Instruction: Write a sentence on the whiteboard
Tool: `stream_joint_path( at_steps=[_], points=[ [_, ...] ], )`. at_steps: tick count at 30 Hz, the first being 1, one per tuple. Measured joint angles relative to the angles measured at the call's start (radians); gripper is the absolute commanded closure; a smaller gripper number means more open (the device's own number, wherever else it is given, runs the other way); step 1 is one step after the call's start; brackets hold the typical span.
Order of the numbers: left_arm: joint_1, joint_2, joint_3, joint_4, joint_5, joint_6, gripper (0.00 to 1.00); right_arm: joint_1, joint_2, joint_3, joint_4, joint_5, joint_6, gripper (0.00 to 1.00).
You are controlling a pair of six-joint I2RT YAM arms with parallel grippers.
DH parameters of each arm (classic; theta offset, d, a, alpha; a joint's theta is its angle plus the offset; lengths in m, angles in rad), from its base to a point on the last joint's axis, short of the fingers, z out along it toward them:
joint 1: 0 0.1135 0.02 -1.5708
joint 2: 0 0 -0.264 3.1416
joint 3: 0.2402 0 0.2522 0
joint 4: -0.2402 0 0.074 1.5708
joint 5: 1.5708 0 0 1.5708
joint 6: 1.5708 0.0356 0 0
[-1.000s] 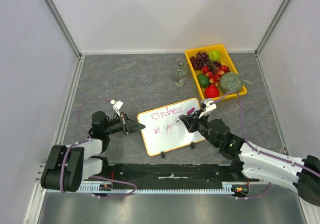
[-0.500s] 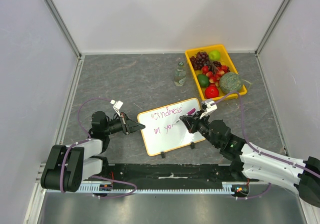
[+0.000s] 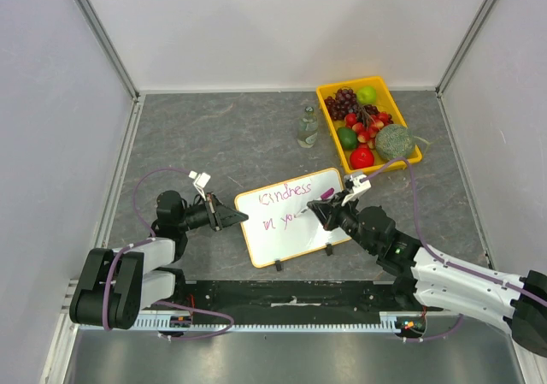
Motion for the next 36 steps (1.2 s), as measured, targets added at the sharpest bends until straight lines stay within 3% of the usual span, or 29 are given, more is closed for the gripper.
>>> stream_joint_path(
  at_steps=[36],
  points=[
    [0.000,0.003,0.000,0.006,0.000,0.000,0.98,-0.002,0.021,0.044,-0.037,0.046,-0.020,1.00]
  ],
)
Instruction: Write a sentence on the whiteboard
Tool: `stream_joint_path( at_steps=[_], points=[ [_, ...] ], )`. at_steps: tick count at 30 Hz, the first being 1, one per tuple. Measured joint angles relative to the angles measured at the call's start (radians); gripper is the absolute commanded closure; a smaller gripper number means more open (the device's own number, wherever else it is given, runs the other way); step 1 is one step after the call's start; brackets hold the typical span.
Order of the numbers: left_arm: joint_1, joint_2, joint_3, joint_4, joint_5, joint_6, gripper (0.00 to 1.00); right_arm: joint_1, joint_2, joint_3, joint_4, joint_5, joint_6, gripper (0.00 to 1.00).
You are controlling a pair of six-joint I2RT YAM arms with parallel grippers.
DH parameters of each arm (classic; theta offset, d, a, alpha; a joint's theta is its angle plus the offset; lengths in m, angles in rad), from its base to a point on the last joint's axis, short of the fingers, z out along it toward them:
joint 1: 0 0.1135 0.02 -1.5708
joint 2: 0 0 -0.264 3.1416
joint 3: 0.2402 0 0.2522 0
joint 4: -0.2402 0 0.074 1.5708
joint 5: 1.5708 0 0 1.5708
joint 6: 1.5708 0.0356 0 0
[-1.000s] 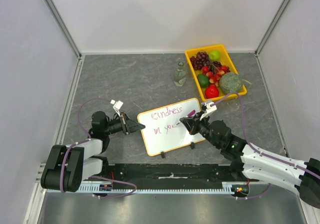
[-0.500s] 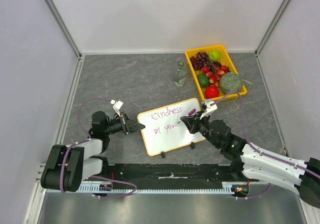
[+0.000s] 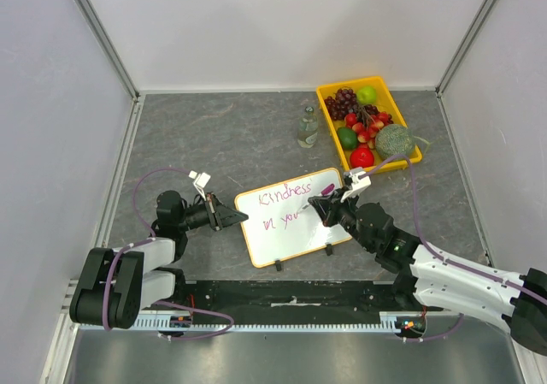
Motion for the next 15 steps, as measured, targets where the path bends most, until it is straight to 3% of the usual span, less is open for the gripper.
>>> stream_joint_path(
  at_steps=[15],
  points=[
    [0.000,0.001,0.000,0.000,0.000,0.000,0.98,-0.002,-0.039,-0.024,-0.020,-0.015,0.004,1.00]
  ],
)
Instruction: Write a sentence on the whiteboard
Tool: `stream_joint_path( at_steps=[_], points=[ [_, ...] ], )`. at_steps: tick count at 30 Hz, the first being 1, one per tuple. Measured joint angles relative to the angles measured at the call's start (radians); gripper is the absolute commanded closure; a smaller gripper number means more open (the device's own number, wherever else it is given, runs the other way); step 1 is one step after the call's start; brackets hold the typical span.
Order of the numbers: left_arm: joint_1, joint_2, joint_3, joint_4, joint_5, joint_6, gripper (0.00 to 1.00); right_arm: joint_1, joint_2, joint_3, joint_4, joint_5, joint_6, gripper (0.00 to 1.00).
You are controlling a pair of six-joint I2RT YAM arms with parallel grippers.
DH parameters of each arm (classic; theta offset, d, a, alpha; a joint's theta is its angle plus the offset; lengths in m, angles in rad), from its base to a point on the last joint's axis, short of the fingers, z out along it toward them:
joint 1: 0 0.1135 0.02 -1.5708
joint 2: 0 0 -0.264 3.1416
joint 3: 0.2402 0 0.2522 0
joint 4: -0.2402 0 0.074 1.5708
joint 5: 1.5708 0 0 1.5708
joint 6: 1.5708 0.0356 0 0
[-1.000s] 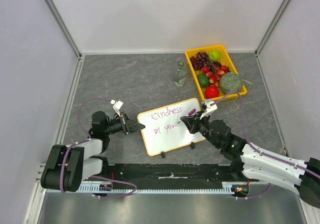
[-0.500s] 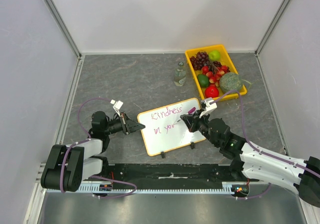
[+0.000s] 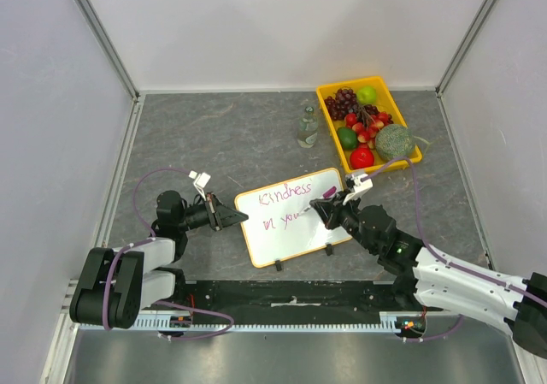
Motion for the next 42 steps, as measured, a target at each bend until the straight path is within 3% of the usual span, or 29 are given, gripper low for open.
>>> stream_joint_path(
  at_steps=[17,42],
  points=[
    [0.000,0.000,0.000,0.000,0.000,0.000,0.98,0.000,-0.058,-0.017,-0.047,-0.007,-0.004,1.00],
    [0.000,0.000,0.000,0.000,0.000,0.000,0.98,-0.008,0.014,0.032,-0.020,0.010,-0.023,1.00]
  ],
)
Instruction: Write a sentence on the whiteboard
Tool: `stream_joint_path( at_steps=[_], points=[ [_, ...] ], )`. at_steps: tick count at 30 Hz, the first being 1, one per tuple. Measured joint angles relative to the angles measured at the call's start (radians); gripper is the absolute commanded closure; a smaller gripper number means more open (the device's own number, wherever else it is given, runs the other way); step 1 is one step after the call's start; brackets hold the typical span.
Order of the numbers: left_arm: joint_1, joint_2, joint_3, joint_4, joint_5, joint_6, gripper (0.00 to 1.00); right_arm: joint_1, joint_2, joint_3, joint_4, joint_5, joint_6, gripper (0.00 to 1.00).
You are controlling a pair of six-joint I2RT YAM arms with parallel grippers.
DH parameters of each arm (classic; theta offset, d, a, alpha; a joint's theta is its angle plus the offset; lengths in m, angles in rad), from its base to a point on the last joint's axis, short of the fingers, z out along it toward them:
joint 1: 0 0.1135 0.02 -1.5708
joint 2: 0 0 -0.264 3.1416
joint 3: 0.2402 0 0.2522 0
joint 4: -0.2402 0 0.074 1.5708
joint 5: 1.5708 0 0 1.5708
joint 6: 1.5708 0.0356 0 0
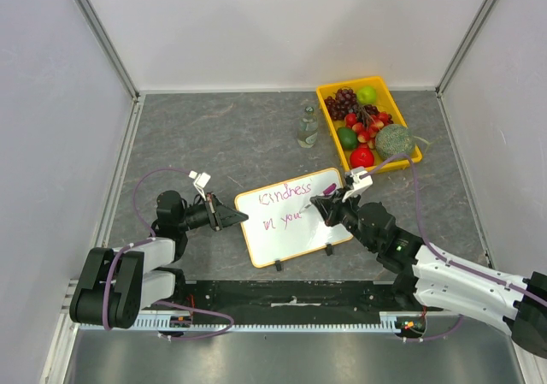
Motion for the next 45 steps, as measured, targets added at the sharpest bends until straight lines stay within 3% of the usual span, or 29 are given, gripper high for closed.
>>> stream_joint_path(
  at_steps=[25,45],
  points=[
    [0.000,0.000,0.000,0.000,0.000,0.000,0.98,-0.005,-0.077,-0.056,-0.016,-0.014,0.004,1.00],
    [0.000,0.002,0.002,0.001,0.000,-0.002,0.98,-0.005,-0.042,-0.043,0.001,0.008,0.009,1.00]
  ],
)
